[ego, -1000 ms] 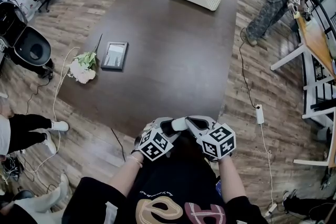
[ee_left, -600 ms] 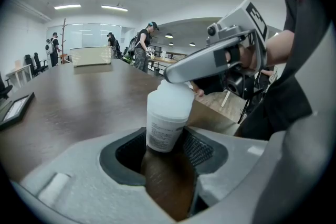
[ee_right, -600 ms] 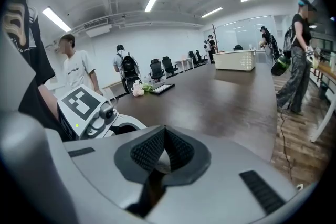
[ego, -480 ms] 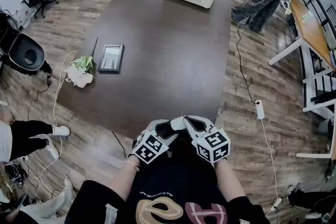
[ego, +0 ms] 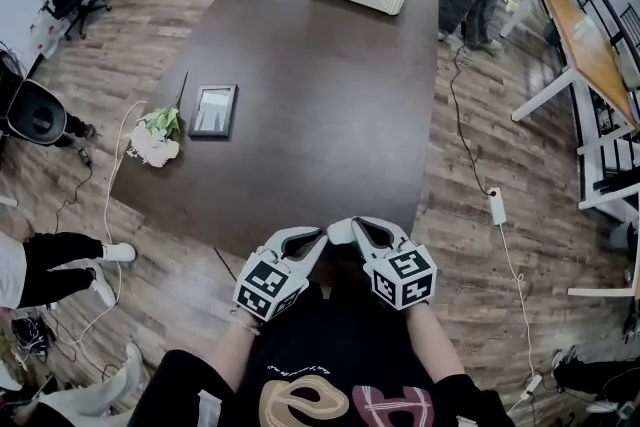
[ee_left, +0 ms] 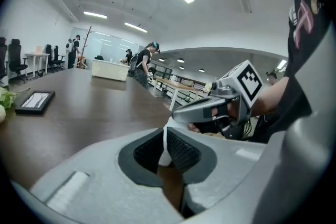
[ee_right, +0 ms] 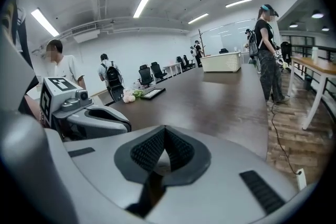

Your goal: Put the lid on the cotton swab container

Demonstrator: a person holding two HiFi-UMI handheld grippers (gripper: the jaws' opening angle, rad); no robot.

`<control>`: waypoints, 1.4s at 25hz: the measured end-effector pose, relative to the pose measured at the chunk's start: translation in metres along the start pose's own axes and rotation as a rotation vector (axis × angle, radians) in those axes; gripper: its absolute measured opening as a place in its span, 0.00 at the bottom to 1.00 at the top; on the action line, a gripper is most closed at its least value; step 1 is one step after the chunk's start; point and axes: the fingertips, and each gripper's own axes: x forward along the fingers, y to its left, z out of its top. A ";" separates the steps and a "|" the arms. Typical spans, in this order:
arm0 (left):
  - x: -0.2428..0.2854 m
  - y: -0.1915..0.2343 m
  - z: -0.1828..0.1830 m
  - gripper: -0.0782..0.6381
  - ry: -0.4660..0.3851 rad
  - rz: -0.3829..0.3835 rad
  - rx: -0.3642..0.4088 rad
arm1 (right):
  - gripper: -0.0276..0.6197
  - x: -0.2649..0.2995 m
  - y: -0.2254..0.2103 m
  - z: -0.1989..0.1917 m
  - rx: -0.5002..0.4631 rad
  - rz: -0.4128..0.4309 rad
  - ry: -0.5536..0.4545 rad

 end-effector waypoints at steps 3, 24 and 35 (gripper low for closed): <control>0.004 -0.011 0.013 0.12 -0.027 -0.029 0.046 | 0.05 0.001 0.000 0.001 0.004 -0.011 -0.007; 0.025 -0.024 0.006 0.12 0.034 -0.027 0.156 | 0.05 -0.003 -0.001 0.001 -0.020 -0.050 -0.027; 0.024 -0.024 0.006 0.12 0.019 -0.029 0.101 | 0.05 -0.005 -0.001 0.000 -0.024 -0.083 -0.038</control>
